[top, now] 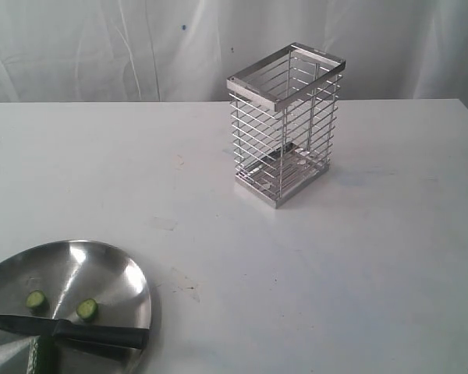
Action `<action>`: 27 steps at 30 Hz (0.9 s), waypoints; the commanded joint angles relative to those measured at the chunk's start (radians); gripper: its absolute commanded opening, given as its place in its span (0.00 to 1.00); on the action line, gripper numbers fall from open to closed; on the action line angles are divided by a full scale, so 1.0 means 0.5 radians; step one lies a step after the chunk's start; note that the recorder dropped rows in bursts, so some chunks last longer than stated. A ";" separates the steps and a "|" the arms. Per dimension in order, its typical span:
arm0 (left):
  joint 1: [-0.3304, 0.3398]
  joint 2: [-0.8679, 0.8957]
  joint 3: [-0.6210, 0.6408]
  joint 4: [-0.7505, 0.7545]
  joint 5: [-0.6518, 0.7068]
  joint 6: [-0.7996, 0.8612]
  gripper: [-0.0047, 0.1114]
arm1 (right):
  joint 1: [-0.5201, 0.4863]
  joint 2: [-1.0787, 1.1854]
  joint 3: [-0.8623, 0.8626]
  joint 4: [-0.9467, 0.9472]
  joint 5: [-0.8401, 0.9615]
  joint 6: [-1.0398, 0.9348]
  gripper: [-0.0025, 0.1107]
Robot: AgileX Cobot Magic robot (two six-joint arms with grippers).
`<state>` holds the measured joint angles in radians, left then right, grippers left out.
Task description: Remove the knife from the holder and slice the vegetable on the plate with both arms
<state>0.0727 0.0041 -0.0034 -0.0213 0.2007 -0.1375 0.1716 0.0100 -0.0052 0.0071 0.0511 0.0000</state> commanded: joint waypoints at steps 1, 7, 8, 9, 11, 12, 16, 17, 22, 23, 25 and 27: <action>-0.006 -0.008 0.007 0.054 0.018 0.005 0.04 | -0.006 -0.010 0.010 0.001 -0.005 0.000 0.02; -0.006 -0.008 0.007 0.054 0.018 0.005 0.04 | -0.006 -0.010 0.010 0.001 -0.005 0.000 0.02; -0.006 -0.008 0.007 0.054 0.018 0.005 0.04 | -0.006 -0.010 0.010 0.001 -0.005 0.000 0.02; -0.006 -0.008 0.007 0.054 0.018 0.005 0.04 | -0.006 -0.010 0.010 0.001 -0.005 0.000 0.02; -0.006 -0.008 0.007 0.054 0.018 0.005 0.04 | -0.006 -0.010 0.010 0.001 -0.005 0.000 0.02; -0.006 -0.008 0.007 0.054 0.018 0.005 0.04 | -0.006 -0.010 0.010 0.001 -0.005 0.000 0.02; -0.006 -0.008 0.007 0.054 0.018 0.005 0.04 | -0.006 -0.010 0.010 0.001 -0.005 0.000 0.02; -0.006 -0.008 0.007 0.054 0.018 0.005 0.04 | -0.006 -0.010 0.010 0.001 -0.005 0.000 0.02; -0.006 -0.008 0.007 0.054 0.018 0.005 0.04 | -0.006 -0.010 0.010 0.001 -0.005 0.000 0.02; -0.006 -0.008 0.007 0.054 0.018 0.005 0.04 | -0.006 -0.010 0.010 0.001 -0.005 0.000 0.02; -0.006 -0.008 0.007 0.054 0.018 0.005 0.04 | -0.006 -0.010 0.010 0.001 -0.005 0.000 0.02; -0.006 -0.008 0.007 0.054 0.018 0.005 0.04 | -0.006 -0.010 0.010 0.001 -0.005 0.000 0.02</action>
